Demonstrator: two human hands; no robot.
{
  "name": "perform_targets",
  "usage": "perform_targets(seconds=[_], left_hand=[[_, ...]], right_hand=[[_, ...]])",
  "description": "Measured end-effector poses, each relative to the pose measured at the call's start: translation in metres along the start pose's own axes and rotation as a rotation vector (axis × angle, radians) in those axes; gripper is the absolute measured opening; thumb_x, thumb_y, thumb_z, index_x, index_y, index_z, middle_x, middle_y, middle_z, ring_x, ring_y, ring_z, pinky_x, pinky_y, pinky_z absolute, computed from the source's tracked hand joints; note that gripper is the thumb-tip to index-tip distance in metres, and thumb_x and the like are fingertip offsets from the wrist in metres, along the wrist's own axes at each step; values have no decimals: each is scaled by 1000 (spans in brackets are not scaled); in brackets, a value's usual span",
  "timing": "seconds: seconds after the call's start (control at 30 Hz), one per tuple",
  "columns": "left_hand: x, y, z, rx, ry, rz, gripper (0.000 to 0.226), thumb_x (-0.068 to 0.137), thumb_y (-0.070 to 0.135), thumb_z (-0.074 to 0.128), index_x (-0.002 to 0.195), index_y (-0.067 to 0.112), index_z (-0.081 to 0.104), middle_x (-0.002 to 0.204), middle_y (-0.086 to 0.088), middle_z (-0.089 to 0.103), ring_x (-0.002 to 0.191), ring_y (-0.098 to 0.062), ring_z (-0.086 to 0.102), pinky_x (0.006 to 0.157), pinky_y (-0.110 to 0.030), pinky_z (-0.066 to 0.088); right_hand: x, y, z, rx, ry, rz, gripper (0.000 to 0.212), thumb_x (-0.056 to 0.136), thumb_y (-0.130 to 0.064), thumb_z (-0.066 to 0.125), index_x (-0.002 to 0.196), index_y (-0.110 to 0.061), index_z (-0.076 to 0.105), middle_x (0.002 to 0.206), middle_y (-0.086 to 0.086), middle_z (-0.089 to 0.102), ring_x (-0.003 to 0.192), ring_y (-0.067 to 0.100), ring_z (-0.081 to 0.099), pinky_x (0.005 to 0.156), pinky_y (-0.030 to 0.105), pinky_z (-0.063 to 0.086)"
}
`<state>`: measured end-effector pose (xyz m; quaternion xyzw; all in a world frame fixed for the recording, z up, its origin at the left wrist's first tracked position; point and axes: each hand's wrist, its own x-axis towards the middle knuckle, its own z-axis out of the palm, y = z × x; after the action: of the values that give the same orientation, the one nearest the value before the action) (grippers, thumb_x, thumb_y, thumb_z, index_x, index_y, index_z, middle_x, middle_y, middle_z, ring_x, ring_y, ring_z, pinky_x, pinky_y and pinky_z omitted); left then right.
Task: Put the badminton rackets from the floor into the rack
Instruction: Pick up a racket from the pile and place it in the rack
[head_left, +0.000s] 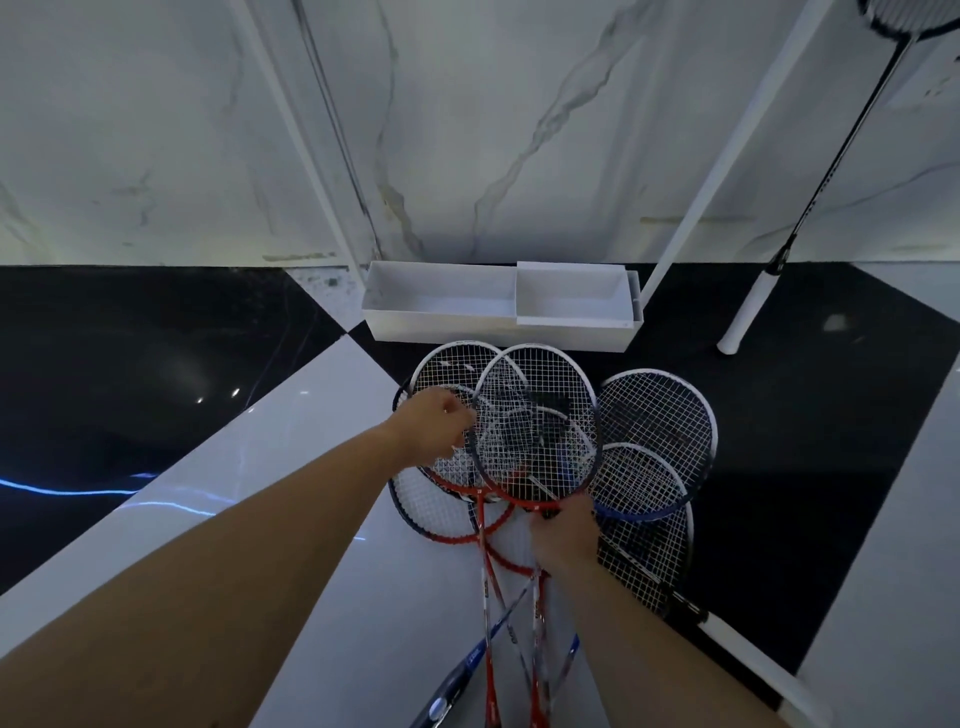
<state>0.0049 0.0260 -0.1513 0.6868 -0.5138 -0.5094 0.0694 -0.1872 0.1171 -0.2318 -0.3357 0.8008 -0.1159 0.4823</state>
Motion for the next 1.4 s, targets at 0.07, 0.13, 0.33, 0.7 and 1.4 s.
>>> perform_targets(seconds=[0.07, 0.13, 0.33, 0.7, 1.4], left_hand=[[3, -2, 7, -52, -17, -63, 22, 105, 39, 53, 110, 19, 59, 100, -10, 66, 82, -23, 64, 74, -37, 58], [5, 0, 10, -110, 16, -112, 47, 103, 43, 56, 138, 13, 48, 107, -12, 61, 93, -27, 63, 82, -41, 56], [3, 30, -3, -286, 187, -95, 73, 101, 47, 61, 157, 8, 35, 141, -16, 57, 114, -32, 61, 99, -48, 54], [-101, 131, -84, -387, 216, 95, 29, 104, 34, 60, 99, 5, 65, 79, -11, 51, 71, -20, 46, 64, -32, 41], [-378, 368, -321, -268, 495, 607, 18, 103, 36, 60, 103, 23, 71, 86, 16, 79, 72, -6, 77, 57, -24, 60]], right_hand=[[1, 3, 0, 16, -13, -9, 35, 95, -19, 63, 119, 5, 54, 111, 24, 68, 93, 32, 68, 69, 32, 51], [1, 2, -2, 75, -29, -21, 32, 93, -18, 65, 111, 8, 62, 104, 27, 71, 87, 33, 70, 72, 42, 59], [-15, -20, -17, 258, -80, -61, 12, 91, -10, 68, 88, -3, 58, 91, 34, 70, 80, 44, 71, 76, 71, 54], [-109, -99, -101, 308, -287, -108, 16, 96, -13, 66, 109, -4, 62, 110, 23, 72, 100, 33, 71, 83, 45, 63], [-374, -358, -267, 417, -440, -323, 22, 103, -24, 52, 97, -6, 63, 108, 22, 71, 102, 31, 68, 94, 40, 59]])
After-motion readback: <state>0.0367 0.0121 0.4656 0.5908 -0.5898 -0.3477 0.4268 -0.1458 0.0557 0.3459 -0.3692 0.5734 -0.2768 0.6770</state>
